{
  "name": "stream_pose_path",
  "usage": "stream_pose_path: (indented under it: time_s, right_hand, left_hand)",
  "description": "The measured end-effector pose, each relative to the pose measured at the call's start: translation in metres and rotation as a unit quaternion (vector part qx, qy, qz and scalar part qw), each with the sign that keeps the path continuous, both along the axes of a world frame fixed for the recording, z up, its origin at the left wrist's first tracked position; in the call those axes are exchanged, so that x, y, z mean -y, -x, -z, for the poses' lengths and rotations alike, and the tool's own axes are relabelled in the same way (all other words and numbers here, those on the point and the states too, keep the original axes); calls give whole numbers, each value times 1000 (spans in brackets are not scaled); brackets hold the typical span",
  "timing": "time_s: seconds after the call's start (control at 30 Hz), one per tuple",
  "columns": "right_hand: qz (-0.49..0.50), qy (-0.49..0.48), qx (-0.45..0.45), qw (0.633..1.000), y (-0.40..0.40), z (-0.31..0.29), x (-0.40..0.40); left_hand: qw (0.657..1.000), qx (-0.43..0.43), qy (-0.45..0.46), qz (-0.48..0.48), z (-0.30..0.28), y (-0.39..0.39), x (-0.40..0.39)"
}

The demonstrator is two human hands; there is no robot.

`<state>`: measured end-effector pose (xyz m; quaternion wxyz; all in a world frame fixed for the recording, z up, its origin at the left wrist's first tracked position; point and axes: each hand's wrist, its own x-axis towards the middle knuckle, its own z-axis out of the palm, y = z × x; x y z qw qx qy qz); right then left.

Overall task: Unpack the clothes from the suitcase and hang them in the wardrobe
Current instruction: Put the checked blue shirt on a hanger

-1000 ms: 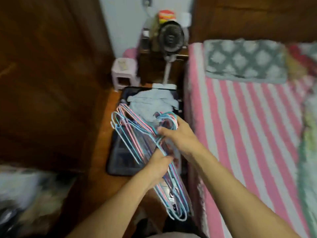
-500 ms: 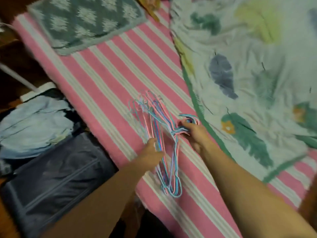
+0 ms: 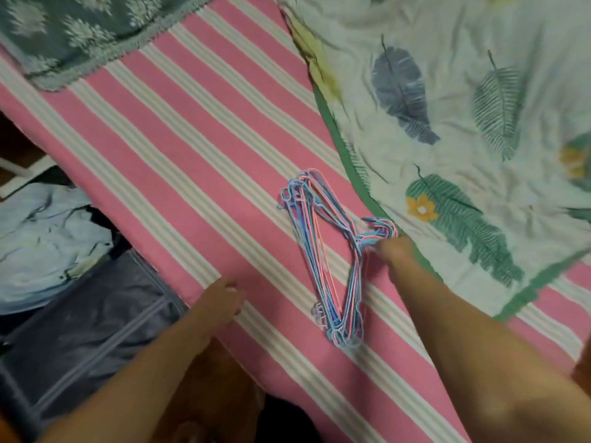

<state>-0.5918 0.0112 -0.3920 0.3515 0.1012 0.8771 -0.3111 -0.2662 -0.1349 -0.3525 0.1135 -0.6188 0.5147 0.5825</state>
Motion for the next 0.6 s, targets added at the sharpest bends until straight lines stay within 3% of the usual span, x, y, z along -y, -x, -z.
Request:
stream_pose_path:
  time_s: [0.13, 0.3, 0.43, 0.6]
  right_hand:
    - [-202, -44, -18, 978, -79, -23, 41]
    - [-456, -7, 28, 889, -214, -92, 151]
    - [-514, 77, 77, 851, -337, -168, 234]
    - [-596, 109, 24, 795, -474, -200, 296]
  left_hand:
    - [998, -11, -30, -48, -45, -55, 2]
    - [989, -23, 20, -147, -142, -171, 19]
    - [963, -26, 64, -261, -190, -309, 37]
    - [911, -3, 95, -402, -183, -470, 66]
